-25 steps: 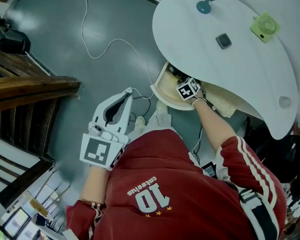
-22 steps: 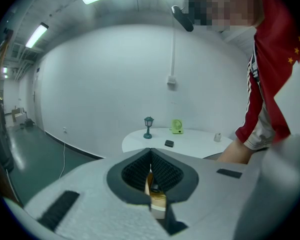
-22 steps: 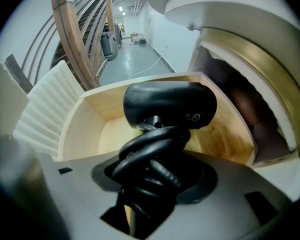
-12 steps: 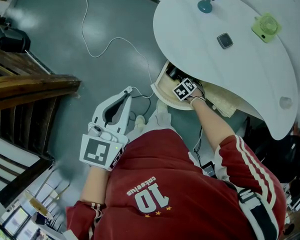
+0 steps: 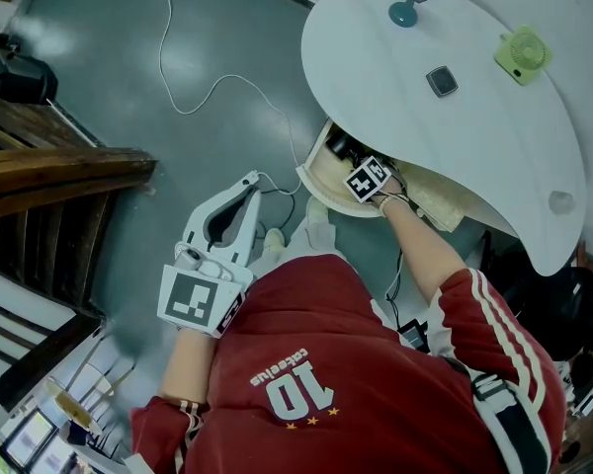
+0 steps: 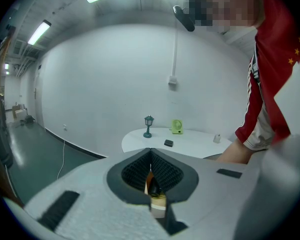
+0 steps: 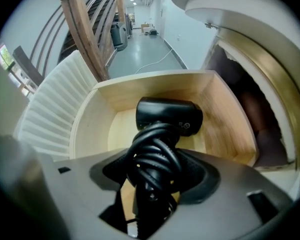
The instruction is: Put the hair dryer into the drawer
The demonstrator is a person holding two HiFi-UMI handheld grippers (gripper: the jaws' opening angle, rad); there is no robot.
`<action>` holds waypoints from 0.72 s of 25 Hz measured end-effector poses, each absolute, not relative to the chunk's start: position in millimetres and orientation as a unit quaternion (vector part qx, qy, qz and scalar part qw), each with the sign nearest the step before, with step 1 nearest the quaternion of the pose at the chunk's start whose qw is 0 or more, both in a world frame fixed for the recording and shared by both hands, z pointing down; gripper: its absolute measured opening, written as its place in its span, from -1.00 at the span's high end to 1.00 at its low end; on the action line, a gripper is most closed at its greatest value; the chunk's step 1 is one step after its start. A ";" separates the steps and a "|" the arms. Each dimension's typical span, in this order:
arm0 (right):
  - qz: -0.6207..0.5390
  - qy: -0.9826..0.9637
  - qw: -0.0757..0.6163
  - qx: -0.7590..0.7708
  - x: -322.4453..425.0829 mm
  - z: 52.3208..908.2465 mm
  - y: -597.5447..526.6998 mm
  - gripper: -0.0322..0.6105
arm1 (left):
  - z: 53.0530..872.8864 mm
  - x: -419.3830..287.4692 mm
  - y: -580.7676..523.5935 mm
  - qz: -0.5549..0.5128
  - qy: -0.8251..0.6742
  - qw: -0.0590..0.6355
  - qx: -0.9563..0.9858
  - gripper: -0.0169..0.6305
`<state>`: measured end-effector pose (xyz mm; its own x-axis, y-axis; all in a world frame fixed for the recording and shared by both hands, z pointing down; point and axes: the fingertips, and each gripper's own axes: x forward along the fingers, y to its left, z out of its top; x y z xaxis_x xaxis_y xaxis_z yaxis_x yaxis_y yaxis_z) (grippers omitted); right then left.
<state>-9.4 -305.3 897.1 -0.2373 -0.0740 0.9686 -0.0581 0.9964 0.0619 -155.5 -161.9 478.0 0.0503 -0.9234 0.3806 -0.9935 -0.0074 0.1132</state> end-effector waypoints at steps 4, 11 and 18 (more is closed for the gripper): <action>0.001 -0.800 0.593 0.086 -12.4 888.9 -313.6 0.09 | 478.2 -155.6 -160.3 0.099 -0.682 0.178 0.702 0.95; 0.009 -0.793 0.596 0.124 -21.0 893.5 -333.1 0.07 | 484.6 -152.9 -157.7 0.103 -0.681 0.187 0.700 0.95; -0.007 -0.799 0.601 0.031 -17.0 885.5 -308.0 -0.01 | 486.2 -150.8 -160.3 0.095 -0.679 0.191 0.702 0.95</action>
<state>-17.0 -308.0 885.5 -0.2755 -0.0577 0.9596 -0.0407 0.9980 0.0483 -150.8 -160.3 486.2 0.0589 -0.9177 0.3930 -0.9902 -0.0039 0.1393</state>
